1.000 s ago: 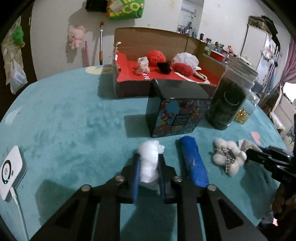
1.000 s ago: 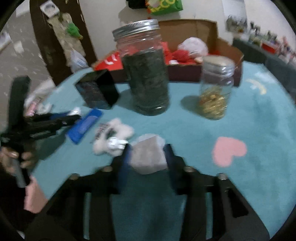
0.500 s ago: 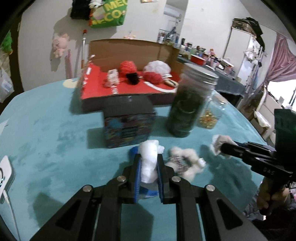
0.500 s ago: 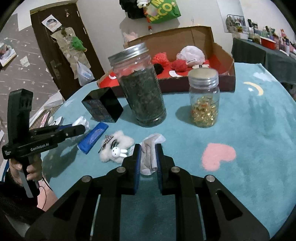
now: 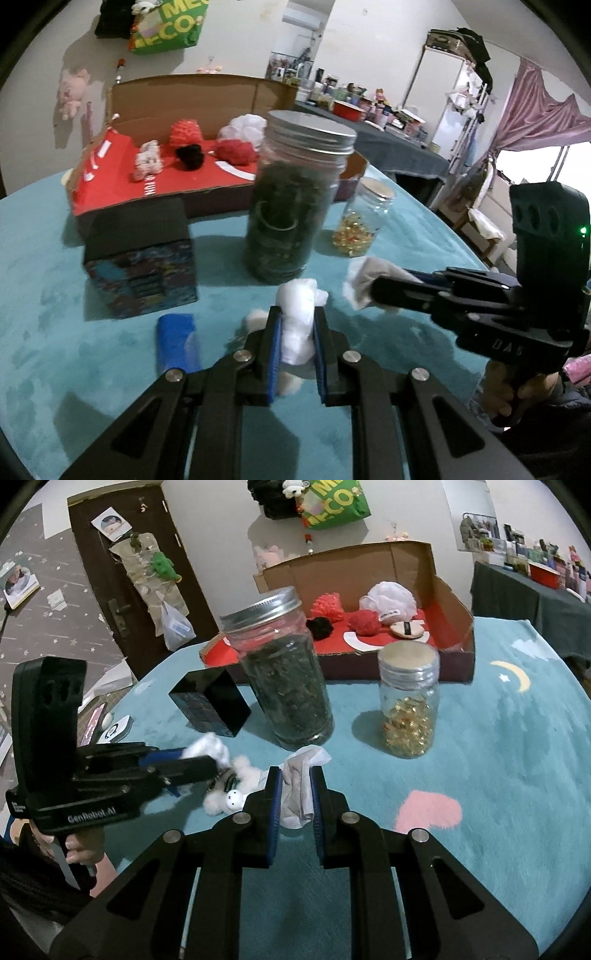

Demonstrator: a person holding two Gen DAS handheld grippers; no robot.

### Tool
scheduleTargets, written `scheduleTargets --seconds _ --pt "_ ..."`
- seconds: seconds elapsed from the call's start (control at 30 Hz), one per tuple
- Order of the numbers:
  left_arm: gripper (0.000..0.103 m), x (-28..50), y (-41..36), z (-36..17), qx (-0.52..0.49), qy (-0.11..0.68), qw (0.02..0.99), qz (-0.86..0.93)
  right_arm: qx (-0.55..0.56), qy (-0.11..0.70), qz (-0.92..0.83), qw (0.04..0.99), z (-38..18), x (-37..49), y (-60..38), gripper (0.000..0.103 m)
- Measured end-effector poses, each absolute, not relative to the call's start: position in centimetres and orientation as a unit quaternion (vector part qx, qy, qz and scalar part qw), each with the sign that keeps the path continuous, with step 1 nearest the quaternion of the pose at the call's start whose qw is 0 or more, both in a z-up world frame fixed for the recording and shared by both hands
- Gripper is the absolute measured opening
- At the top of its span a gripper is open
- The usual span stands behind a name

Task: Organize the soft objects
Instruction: 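Lift the white cotton roll and white cloth up from the table with both tools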

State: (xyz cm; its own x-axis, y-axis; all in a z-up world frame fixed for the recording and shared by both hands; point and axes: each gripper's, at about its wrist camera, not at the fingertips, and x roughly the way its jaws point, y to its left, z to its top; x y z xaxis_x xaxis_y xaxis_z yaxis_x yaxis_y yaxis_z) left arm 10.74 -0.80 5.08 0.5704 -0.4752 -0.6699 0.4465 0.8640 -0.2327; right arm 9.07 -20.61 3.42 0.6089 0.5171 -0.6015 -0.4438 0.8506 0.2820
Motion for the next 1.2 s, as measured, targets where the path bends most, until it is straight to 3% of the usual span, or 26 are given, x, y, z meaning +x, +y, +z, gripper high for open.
scheduleTargets --seconds 0.6,1.2 --pt "0.016 11.6 -0.5 4.9 -0.026 0.391 0.882 -0.261 0.061 0.358 0.280 0.888 3.2 10.4 -20.0 0.014" --pt "0.016 11.2 7.7 5.7 -0.060 0.392 0.900 -0.181 0.088 0.376 0.229 0.893 2.9 10.4 -25.4 0.014"
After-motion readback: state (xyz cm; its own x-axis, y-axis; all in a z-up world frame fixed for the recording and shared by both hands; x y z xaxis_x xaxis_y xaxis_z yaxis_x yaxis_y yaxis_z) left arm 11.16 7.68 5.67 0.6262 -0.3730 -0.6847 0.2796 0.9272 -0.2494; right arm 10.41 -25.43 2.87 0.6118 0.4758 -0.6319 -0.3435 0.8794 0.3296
